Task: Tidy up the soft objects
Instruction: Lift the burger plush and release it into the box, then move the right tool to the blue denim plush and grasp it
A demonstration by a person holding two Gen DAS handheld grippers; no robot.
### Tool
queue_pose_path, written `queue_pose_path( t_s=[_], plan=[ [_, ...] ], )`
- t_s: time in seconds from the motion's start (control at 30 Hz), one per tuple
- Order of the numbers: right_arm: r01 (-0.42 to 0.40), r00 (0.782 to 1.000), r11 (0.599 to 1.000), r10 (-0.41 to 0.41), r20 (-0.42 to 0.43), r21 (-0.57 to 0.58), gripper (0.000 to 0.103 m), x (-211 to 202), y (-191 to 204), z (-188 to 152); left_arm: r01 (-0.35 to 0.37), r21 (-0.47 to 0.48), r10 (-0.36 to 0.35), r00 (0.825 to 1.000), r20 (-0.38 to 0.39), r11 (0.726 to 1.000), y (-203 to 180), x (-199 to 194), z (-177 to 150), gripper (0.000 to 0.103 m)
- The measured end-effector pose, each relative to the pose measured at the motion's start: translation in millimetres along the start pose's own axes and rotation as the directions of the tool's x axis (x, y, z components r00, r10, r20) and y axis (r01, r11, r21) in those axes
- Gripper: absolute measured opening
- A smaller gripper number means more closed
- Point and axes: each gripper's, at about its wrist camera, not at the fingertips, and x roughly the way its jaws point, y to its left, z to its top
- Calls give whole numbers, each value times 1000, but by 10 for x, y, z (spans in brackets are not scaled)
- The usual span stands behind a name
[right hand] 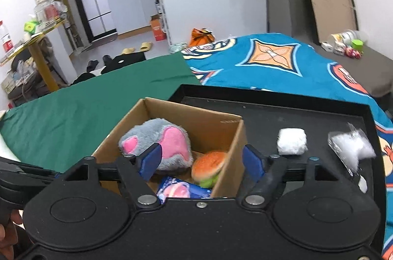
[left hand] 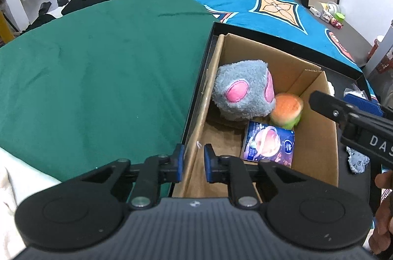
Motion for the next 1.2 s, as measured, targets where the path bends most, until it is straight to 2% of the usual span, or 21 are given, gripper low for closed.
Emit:
queue_pose_path(
  t_s=[0.2, 0.4, 0.53, 0.67, 0.73, 0.9, 1.2],
  plan=[
    [34, 999, 997, -33, -12, 68, 75, -62, -120, -32, -11, 12, 11, 1000, 0, 1000, -24, -20, -4, 16],
    [111, 994, 984, -106, -39, 142, 75, -96, -276, -86, -34, 29, 34, 999, 1, 999, -99, -30, 6, 17],
    [144, 989, 970, -133, -68, 198, 81, -107, -402, -140, -60, 49, 60, 998, -2, 997, -165, -36, 14, 20],
    [196, 980, 956, -182, -84, 220, 82, -120, -483, -194, -80, 60, 81, 997, -9, 995, -227, -37, 20, 21],
    [220, 974, 947, -201, -104, 236, 84, -102, -527, -222, -91, 65, 92, 996, -12, 994, -248, -47, 25, 25],
    [268, 960, 923, -233, -153, 275, 85, -49, -661, -295, -113, 90, 115, 993, -19, 989, -318, -27, 30, 51],
    [350, 930, 895, -298, -215, 277, 86, 9, -844, -421, -164, 123, 168, 986, -22, 979, -407, 7, 40, 62]
  ],
)
